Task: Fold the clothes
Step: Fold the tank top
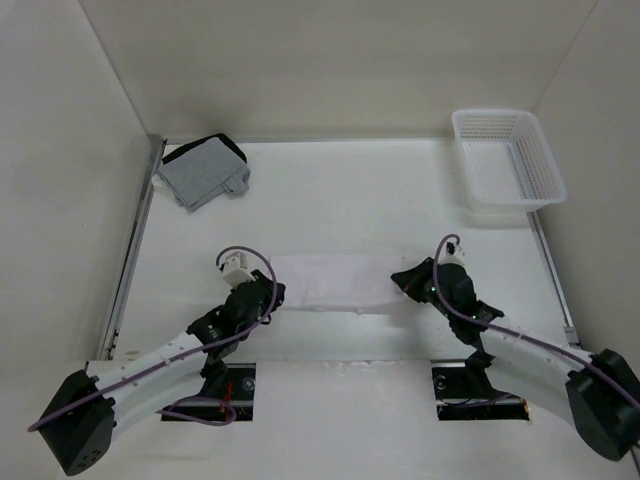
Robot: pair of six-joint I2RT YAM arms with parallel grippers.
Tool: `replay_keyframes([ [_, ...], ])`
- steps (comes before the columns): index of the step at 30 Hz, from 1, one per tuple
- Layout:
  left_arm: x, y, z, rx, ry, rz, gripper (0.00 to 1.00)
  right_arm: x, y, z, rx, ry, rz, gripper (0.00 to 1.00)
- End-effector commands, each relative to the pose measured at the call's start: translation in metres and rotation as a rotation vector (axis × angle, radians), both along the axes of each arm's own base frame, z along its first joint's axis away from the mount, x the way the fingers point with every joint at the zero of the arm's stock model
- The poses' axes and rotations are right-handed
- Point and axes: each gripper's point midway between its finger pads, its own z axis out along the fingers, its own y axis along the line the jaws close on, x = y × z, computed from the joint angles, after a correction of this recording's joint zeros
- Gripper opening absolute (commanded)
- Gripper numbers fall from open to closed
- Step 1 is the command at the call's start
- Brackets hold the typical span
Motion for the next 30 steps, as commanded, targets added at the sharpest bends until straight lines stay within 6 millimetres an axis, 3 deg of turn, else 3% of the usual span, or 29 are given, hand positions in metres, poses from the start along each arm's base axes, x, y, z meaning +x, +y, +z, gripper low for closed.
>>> replay_keyframes([
  [1, -0.005, 0.013, -0.008, 0.059, 0.023, 0.005, 0.25, 0.005, -0.015, 0.027, -0.058, -0.073, -0.04, 0.03],
  [4, 0.001, 0.009, 0.01, 0.033, -0.015, 0.0, 0.26, 0.004, -0.02, 0.053, -0.109, -0.111, -0.035, 0.04],
  [7, 0.008, 0.005, 0.03, 0.027, -0.055, -0.007, 0.26, 0.002, -0.009, 0.079, -0.164, -0.145, 0.02, 0.04],
  [12, 0.014, 0.0, 0.048, 0.017, -0.09, -0.029, 0.27, 0.004, 0.041, 0.116, -0.242, -0.17, 0.159, 0.04],
  [15, 0.013, 0.0, 0.056, -0.001, -0.109, -0.035, 0.27, 0.005, 0.077, 0.124, -0.287, -0.171, 0.232, 0.05],
  [20, 0.011, 0.006, 0.061, -0.013, -0.126, -0.033, 0.29, 0.011, 0.143, 0.111, -0.353, -0.126, 0.347, 0.07],
  [26, 0.014, 0.018, 0.076, -0.057, -0.171, -0.002, 0.31, 0.011, 0.221, 0.07, -0.424, -0.055, 0.474, 0.08],
  [28, 0.016, 0.02, 0.082, -0.069, -0.186, 0.006, 0.31, 0.008, 0.243, 0.056, -0.445, -0.035, 0.505, 0.14],
  [30, 0.018, 0.022, 0.088, -0.071, -0.201, 0.011, 0.32, 0.003, 0.253, 0.052, -0.453, -0.031, 0.508, 0.33],
])
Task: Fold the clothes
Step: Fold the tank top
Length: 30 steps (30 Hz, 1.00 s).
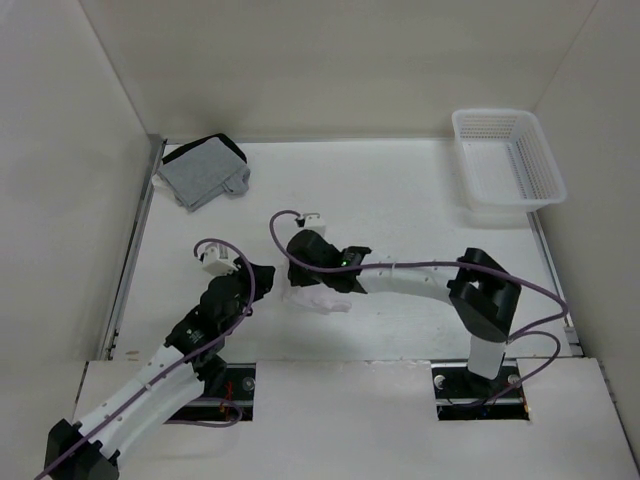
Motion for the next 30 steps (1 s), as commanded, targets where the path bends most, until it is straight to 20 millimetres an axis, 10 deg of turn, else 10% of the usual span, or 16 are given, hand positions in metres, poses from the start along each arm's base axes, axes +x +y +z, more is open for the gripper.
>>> replay_keyframes([
  [1, 0.006, -0.003, 0.027, -0.022, -0.062, -0.014, 0.32, -0.008, 0.02, 0.017, 0.023, -0.022, 0.025, 0.4],
  [8, 0.019, -0.023, 0.031, -0.042, -0.081, -0.056, 0.33, -0.01, -0.011, 0.056, 0.175, -0.112, -0.024, 0.45],
  [14, 0.03, -0.065, 0.021, -0.064, -0.06, -0.146, 0.33, 0.013, -0.029, 0.023, 0.234, -0.051, -0.01, 0.08],
  [20, 0.025, -0.088, -0.019, -0.04, 0.021, -0.198, 0.32, 0.048, -0.042, -0.012, 0.347, -0.015, -0.058, 0.06],
  [30, -0.012, -0.058, -0.08, -0.031, 0.158, -0.163, 0.31, 0.085, -0.056, -0.04, 0.643, 0.074, -0.132, 0.06],
])
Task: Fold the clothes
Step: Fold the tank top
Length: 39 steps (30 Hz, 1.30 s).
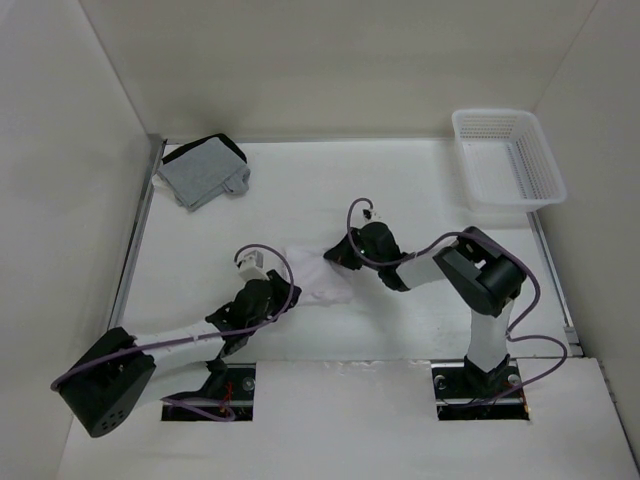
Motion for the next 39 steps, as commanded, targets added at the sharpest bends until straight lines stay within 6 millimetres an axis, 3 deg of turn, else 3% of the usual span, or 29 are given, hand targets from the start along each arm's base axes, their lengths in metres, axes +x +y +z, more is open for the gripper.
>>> replay_keyframes([
  [1, -0.004, 0.002, 0.008, -0.065, -0.019, 0.021, 0.31, 0.008, 0.015, 0.032, 0.204, -0.064, 0.02, 0.06],
  [6, -0.007, 0.01, 0.019, -0.068, -0.037, 0.03, 0.31, 0.009, 0.008, 0.051, 0.295, -0.076, 0.028, 0.12],
  [9, -0.004, 0.015, 0.046, -0.072, -0.104, 0.035, 0.36, 0.002, 0.003, 0.078, 0.331, -0.121, 0.047, 0.22],
  [13, 0.006, 0.037, 0.072, 0.012, -0.187, 0.088, 0.45, -0.004, -0.011, 0.119, 0.364, -0.213, 0.051, 0.29],
  [17, 0.016, 0.057, 0.078, 0.108, -0.193, 0.134, 0.52, -0.014, -0.031, 0.153, 0.358, -0.313, 0.042, 0.38],
  [19, 0.021, 0.064, 0.076, 0.141, -0.175, 0.149, 0.54, -0.019, -0.043, 0.16, 0.321, -0.356, 0.033, 0.42],
  [24, 0.026, 0.079, 0.068, 0.179, -0.099, 0.178, 0.57, -0.022, -0.098, 0.167, 0.114, -0.479, -0.101, 0.56],
  [29, 0.028, 0.099, 0.064, 0.147, -0.056, 0.256, 0.6, -0.028, -0.167, 0.176, -0.064, -0.577, -0.348, 0.75],
  [33, 0.031, 0.117, 0.062, 0.122, -0.024, 0.321, 0.6, -0.031, -0.223, 0.163, -0.108, -0.6, -0.569, 0.82],
  [36, 0.033, 0.124, 0.064, 0.106, -0.015, 0.339, 0.6, -0.03, -0.242, 0.152, -0.087, -0.57, -0.641, 0.8],
  [39, 0.034, 0.129, 0.063, 0.109, -0.009, 0.35, 0.6, -0.026, -0.242, 0.147, -0.082, -0.55, -0.619, 0.75],
])
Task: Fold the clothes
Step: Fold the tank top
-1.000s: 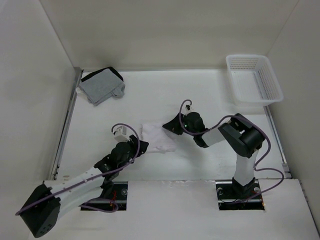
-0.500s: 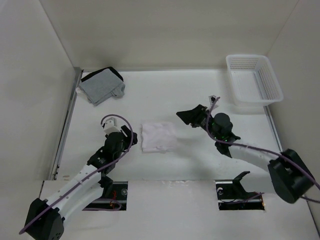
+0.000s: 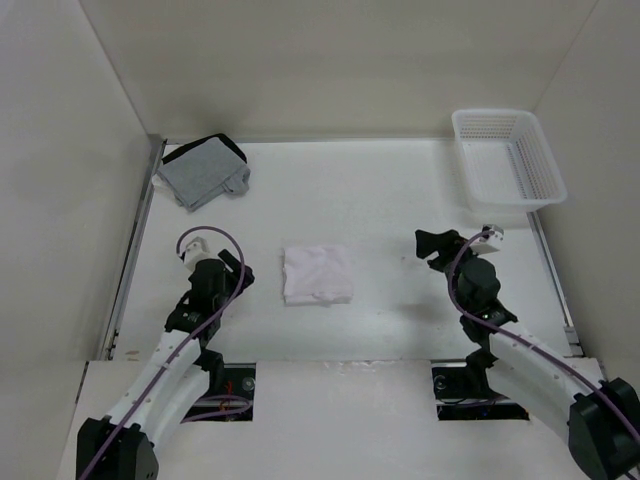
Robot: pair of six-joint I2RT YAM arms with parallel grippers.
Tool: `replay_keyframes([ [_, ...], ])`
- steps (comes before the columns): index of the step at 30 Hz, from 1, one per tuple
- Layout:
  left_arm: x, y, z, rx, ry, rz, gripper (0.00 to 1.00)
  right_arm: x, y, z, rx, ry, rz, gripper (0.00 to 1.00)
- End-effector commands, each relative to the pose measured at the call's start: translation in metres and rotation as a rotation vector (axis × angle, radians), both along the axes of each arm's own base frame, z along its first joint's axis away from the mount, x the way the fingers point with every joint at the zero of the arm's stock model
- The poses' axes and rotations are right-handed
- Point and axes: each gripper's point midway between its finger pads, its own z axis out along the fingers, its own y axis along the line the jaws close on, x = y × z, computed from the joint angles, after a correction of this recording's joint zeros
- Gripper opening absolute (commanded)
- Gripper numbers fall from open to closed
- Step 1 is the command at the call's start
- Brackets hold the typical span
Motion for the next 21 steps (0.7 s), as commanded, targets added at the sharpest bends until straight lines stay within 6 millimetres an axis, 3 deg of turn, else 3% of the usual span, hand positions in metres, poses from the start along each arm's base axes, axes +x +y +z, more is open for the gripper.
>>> replay_keyframes([
  [1, 0.01, -0.005, 0.023, -0.031, -0.046, -0.02, 0.6, 0.006, -0.007, 0.004, 0.024, -0.008, -0.028, 0.71],
  [5, 0.013, -0.006, 0.018, -0.026, -0.03, -0.023, 0.59, 0.008, -0.002, 0.001, 0.031, 0.008, -0.006, 0.36],
  [11, 0.016, -0.014, 0.022, -0.024, -0.056, -0.06, 0.59, 0.011, 0.004, -0.006, 0.013, 0.042, 0.016, 0.09],
  [13, 0.016, -0.015, 0.021, -0.022, -0.055, -0.065, 0.59, 0.012, 0.005, -0.008, 0.008, 0.055, 0.018, 0.04],
  [15, 0.016, -0.017, 0.02, -0.021, -0.054, -0.075, 0.59, 0.013, 0.004, -0.008, 0.002, 0.06, 0.014, 0.04],
  [17, 0.016, -0.019, 0.017, -0.01, -0.042, -0.087, 0.59, 0.014, 0.004, -0.009, -0.001, 0.06, 0.014, 0.12],
  [21, 0.015, -0.027, 0.016, -0.013, -0.036, -0.113, 0.69, 0.015, 0.005, -0.008, 0.001, 0.051, 0.016, 0.5],
])
